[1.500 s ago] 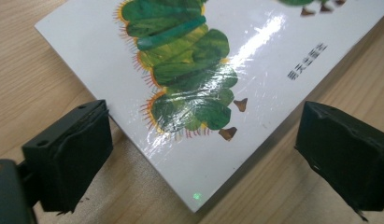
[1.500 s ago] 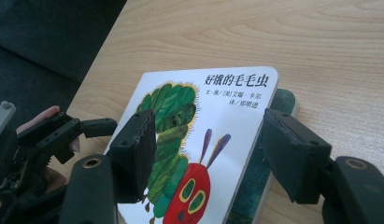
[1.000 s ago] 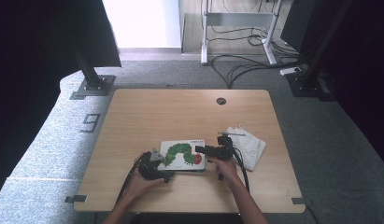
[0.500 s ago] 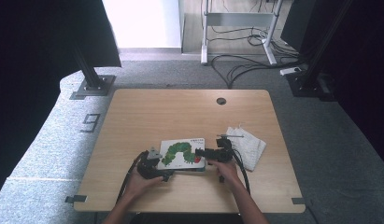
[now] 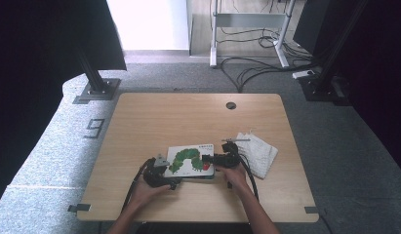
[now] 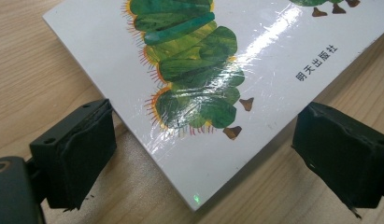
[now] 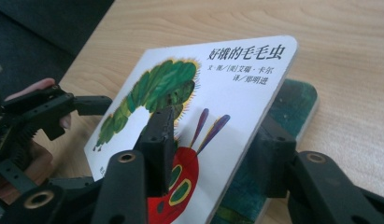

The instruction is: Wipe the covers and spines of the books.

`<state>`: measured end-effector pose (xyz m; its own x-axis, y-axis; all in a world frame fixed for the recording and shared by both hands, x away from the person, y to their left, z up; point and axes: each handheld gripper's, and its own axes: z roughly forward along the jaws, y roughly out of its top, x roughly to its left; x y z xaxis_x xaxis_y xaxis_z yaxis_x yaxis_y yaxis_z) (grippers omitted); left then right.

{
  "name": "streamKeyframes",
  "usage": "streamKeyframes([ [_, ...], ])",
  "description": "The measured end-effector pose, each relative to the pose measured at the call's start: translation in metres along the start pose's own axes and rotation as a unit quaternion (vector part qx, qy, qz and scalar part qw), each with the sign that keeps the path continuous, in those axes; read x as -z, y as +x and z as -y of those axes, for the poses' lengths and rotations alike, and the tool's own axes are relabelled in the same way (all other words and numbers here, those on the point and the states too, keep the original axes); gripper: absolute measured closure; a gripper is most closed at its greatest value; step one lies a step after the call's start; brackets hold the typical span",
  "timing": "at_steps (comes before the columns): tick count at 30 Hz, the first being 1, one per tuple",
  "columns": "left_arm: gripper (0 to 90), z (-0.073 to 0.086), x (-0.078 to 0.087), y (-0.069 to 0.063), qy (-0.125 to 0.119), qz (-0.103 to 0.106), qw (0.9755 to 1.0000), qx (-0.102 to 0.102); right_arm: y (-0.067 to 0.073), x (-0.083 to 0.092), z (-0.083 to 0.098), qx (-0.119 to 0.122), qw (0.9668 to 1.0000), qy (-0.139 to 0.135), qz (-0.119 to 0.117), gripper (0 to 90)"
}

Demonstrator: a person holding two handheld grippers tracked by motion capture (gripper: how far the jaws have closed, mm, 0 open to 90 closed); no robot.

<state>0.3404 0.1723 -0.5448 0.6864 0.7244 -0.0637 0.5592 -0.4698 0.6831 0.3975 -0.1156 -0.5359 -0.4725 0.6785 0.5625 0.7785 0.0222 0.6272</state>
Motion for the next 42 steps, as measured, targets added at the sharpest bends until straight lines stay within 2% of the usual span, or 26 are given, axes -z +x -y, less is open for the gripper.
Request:
streamKeyframes([
  [6,8.0,0.000,0.000,-0.001,0.001,-0.006,1.0000,-0.001,0.004,0.006,-0.002,0.014,0.9995,-0.023,-0.014,62.2],
  [13,8.7,0.000,0.001,-0.001,0.001,-0.007,1.0000,0.000,0.007,0.013,-0.005,0.015,0.9967,-0.052,-0.061,72.5],
  [22,9.1,0.000,0.001,0.001,0.000,-0.007,1.0000,0.006,0.017,0.017,-0.006,0.045,0.9948,-0.066,-0.063,75.2],
  [25,8.5,0.000,0.000,0.001,0.003,-0.009,0.9999,0.006,0.021,0.020,-0.007,0.057,0.9932,-0.074,-0.070,77.0],
  [31,8.5,0.000,-0.001,0.000,0.005,-0.008,0.9999,0.005,0.028,0.025,-0.006,0.091,0.9896,-0.088,-0.069,77.5],
  [42,9.7,-0.001,-0.002,-0.003,0.003,-0.006,1.0000,0.004,0.039,0.034,0.000,0.158,0.9787,-0.114,-0.064,78.4],
])
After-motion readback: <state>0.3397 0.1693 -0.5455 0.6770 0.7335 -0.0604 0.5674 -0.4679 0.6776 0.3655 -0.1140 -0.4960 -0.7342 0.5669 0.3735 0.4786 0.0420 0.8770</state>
